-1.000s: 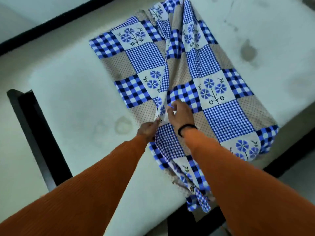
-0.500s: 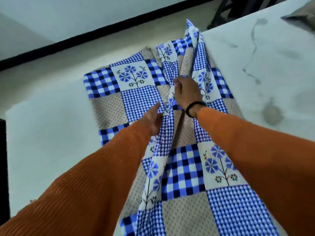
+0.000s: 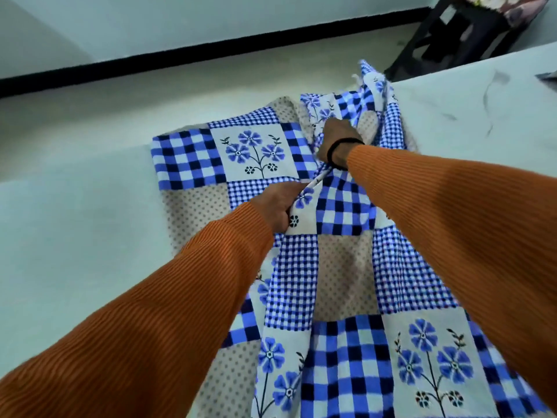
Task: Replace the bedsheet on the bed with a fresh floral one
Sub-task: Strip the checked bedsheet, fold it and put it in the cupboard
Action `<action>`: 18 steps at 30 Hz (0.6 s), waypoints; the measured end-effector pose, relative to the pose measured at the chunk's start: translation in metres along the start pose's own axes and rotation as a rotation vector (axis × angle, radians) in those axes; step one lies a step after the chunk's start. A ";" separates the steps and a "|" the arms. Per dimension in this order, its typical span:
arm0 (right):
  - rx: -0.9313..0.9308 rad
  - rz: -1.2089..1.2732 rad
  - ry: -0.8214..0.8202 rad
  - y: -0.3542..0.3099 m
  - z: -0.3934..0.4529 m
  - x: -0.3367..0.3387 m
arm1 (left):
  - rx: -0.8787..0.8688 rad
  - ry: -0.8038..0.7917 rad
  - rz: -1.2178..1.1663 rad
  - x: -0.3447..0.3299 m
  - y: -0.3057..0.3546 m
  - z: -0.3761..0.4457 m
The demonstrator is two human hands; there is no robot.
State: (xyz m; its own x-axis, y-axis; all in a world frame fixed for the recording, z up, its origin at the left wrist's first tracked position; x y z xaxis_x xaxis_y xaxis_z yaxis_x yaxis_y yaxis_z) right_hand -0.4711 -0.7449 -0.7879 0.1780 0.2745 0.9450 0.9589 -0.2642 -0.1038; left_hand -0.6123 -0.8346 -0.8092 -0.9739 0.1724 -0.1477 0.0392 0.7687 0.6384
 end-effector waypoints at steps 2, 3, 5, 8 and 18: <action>-0.067 0.083 0.042 -0.006 0.007 0.001 | -0.165 0.045 -0.069 0.018 -0.004 -0.009; -0.086 0.151 0.062 -0.014 0.009 0.005 | -0.300 0.094 -0.063 0.030 -0.006 -0.013; -0.081 0.341 0.132 -0.035 0.014 0.011 | -0.576 0.238 0.056 0.055 -0.009 -0.022; -0.042 0.638 0.260 -0.078 0.015 0.019 | -0.730 0.362 0.160 0.086 -0.009 -0.029; 0.149 1.185 -0.052 -0.212 0.019 -0.001 | -0.337 0.183 -0.323 0.163 -0.014 -0.048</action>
State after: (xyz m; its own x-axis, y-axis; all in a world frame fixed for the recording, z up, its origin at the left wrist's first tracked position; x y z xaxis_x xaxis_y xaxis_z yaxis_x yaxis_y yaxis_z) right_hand -0.6706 -0.6717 -0.7722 0.9742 -0.0299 0.2236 0.2076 -0.2691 -0.9405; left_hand -0.7824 -0.8467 -0.8055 -0.9489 -0.1759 -0.2620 -0.3156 0.5184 0.7948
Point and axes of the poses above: each hand's wrist, its own z-axis towards the middle knuckle, its own x-axis out of the back of the hand, y = z × x, the point moved 1 cm from there along z, towards the middle knuckle, and after that the axes turned 1 degree about -y, right-handed, at the moved point
